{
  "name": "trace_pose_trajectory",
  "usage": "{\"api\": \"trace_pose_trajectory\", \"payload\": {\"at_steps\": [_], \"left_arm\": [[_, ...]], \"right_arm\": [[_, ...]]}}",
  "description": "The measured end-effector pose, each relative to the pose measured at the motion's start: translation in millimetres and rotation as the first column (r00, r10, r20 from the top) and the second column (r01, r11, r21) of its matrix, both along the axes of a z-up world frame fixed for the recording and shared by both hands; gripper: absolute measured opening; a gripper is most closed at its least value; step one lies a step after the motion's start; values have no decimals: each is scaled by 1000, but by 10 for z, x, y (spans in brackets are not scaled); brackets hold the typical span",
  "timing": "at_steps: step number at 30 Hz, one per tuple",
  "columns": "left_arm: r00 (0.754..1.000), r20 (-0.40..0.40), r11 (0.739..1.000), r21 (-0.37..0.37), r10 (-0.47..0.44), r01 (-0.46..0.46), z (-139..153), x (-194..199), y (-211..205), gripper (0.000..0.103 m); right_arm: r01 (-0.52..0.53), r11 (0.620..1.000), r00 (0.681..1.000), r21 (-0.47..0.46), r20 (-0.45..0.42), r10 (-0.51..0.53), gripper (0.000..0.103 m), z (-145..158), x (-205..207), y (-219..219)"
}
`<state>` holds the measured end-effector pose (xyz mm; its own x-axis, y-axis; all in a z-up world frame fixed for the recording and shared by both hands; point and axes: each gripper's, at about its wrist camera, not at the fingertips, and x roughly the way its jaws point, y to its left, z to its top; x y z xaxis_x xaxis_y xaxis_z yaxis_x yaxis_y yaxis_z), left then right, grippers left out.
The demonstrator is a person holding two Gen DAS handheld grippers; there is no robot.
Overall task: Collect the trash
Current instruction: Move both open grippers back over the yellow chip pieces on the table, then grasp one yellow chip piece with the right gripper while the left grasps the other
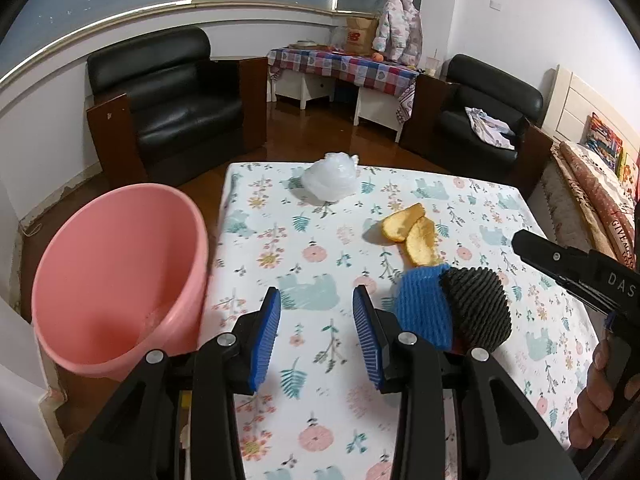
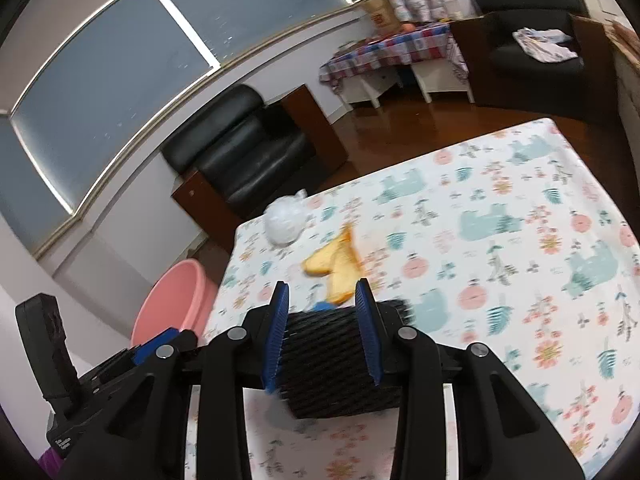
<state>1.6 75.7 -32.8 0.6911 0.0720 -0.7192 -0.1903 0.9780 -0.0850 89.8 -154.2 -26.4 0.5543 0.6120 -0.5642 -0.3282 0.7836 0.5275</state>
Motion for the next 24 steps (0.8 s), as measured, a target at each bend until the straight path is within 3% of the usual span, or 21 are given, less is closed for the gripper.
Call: {"api": "trace_pose_trajectory", "payload": {"at_steps": [8, 24], "left_arm": [[1000, -2, 1000, -25, -15, 15, -42, 131, -66, 37], [1000, -8, 997, -76, -21, 20, -182, 525, 51, 37]], "right_arm": [[46, 999, 999, -9, -25, -47, 35, -152, 249, -277], [-192, 971, 981, -144, -37, 189, 35, -267, 766, 484]]}}
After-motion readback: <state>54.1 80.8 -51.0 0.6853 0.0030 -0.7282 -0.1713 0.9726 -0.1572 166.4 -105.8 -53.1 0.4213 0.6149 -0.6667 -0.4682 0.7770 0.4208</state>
